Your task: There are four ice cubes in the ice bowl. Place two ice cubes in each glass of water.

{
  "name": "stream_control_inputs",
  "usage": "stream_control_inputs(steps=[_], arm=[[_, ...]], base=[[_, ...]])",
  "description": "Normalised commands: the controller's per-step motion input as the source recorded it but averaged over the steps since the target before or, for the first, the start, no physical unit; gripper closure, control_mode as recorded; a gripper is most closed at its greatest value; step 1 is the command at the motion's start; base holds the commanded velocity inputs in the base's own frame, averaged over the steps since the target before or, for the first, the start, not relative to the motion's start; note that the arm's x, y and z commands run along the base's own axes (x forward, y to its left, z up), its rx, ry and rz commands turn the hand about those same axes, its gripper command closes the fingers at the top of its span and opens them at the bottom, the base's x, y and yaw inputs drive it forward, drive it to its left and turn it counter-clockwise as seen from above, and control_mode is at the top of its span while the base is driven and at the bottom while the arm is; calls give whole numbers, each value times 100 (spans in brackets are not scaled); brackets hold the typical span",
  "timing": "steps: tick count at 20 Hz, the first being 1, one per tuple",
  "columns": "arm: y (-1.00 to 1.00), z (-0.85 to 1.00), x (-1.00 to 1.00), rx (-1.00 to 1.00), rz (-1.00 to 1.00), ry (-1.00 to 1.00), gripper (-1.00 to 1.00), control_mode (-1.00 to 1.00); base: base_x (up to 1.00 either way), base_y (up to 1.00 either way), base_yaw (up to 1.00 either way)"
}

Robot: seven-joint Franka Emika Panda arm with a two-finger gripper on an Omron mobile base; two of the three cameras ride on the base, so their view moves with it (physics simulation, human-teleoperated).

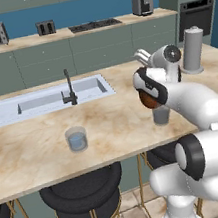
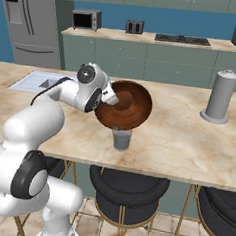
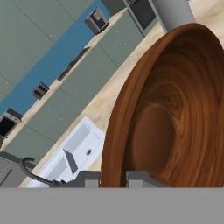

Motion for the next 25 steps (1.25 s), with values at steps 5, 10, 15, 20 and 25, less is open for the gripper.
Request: stream_control_inputs(steps=[5,10,15,20,25], arm=[[-25,10,0,4,0,0,100,-100],[-12,23,0,3,0,0,100,-100],[-2,34,0,1,0,-1,100,-100],[-4,23,0,0,0,-1,100,-100],[-5,7,5,0,1,0,100,-100]], base=[[0,0,0],[0,0,0],[0,0,0],[0,0,0],[0,0,0]])
